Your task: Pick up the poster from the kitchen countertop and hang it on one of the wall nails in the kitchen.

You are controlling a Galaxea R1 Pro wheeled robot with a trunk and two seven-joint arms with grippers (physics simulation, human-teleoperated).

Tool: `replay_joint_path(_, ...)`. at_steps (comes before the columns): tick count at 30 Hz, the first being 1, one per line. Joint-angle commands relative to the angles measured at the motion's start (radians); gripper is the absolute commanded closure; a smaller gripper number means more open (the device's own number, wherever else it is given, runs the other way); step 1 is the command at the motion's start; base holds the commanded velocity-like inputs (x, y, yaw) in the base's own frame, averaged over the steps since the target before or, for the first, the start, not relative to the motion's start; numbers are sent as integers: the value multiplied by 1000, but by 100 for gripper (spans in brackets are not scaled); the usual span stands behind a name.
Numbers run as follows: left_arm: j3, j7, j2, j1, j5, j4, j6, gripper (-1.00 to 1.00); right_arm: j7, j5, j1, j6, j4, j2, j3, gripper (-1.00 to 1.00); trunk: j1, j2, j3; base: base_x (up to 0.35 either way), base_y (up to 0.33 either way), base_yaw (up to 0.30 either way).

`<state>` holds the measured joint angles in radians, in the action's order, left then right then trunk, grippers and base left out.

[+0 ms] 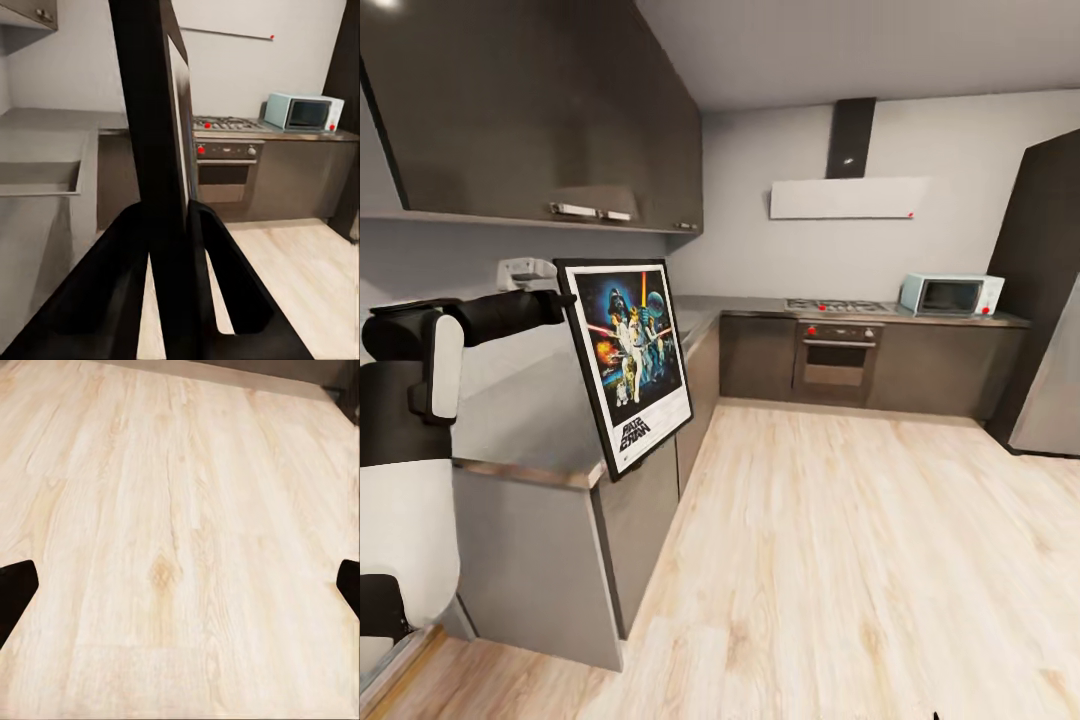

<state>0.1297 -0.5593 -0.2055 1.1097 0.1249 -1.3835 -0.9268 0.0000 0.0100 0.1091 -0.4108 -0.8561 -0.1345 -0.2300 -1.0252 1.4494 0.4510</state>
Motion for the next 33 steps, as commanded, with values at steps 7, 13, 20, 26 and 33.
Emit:
replay_joint_path(7, 1, 3, 1, 1, 7, -1, -7, 100, 0, 1, 0, -2, -1, 0, 0, -100, 0, 1, -4, -151, -273, -295)
replay_joint_path(13, -23, 5, 5, 1, 7, -2, -7, 100, 0, 1, -1, -2, -1, 0, 0, -100, 0, 1, -8, -151, -273, -295)
replay_joint_path(20, -46, 17, 110, 1, 2, 2, -4, 100, 0, 1, -1, -2, -1, 1, 1, -100, 0, 1, -12, -151, -273, -295)
replay_joint_path(26, -45, 57, 188, 1, -13, 5, -3, 100, 0, 1, -1, -2, -1, 1, 1, -100, 0, 1, -15, -68, -127, -192)
replay_joint_path(33, -64, 295, 339, 1, -31, 14, 2, 100, 0, 1, 0, -2, 0, 1, 1, -100, 0, 1, -15, -8, -15, -24)
